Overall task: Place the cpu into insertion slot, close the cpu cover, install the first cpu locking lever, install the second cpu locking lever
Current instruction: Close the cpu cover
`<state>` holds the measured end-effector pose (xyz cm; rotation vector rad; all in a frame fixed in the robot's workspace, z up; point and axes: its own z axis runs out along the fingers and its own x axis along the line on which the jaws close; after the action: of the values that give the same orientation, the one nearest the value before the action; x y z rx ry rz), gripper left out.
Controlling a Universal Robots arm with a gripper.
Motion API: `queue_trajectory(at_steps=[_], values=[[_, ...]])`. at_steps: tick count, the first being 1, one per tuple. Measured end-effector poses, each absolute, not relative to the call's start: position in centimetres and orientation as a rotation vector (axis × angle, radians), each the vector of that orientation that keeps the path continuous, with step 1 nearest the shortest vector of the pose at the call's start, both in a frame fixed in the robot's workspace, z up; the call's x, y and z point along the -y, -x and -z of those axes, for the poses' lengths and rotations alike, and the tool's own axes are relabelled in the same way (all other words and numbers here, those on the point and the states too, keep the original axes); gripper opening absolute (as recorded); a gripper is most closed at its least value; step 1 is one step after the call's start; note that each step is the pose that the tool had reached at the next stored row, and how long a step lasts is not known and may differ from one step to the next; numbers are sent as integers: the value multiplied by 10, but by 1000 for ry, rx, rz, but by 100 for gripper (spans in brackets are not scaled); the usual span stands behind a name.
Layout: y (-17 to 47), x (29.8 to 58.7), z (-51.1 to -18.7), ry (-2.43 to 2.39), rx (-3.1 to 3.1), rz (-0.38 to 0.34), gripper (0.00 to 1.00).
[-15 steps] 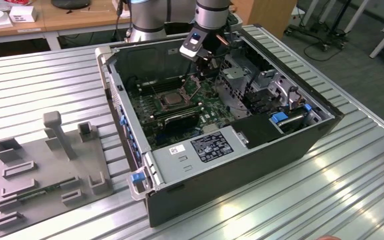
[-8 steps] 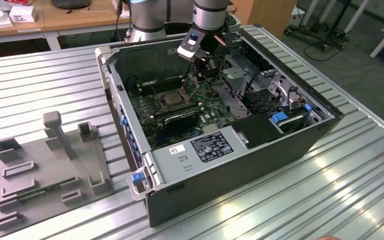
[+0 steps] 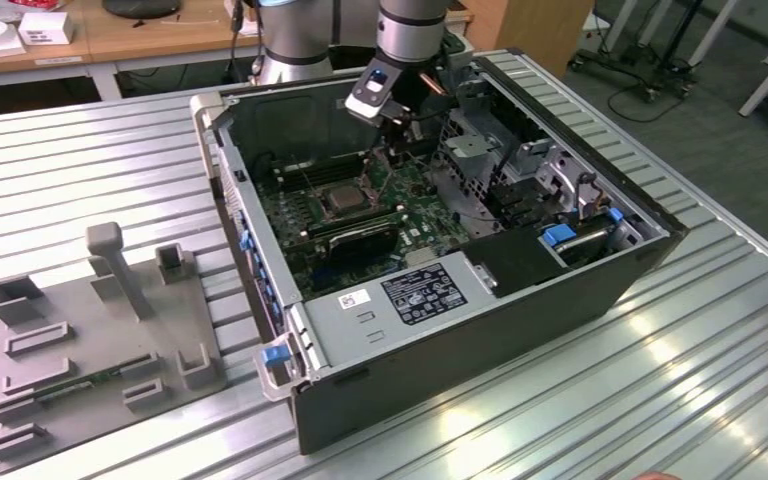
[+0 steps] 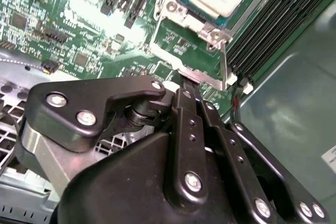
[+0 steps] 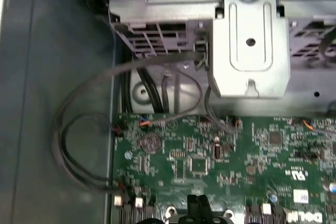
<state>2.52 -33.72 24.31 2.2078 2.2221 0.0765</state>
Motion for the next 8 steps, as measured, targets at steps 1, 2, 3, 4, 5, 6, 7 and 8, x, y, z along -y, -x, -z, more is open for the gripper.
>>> queue_trajectory(at_steps=[1,2,3,4,5,6,7,8], values=[[-24,337,-243,-2208,-2223,-75,11],[-22,337,-243,-2209,-2223,-74,11],[-21,337,-242,-2209,-2224,-73,11],[-19,337,-242,-2210,-2225,-71,11],[-18,337,-242,-2211,-2226,-69,11],[-16,337,-242,-2212,-2227,-67,11],[-15,337,-241,-2213,-2228,-65,11],[-14,337,-241,-2215,-2229,-62,11]])
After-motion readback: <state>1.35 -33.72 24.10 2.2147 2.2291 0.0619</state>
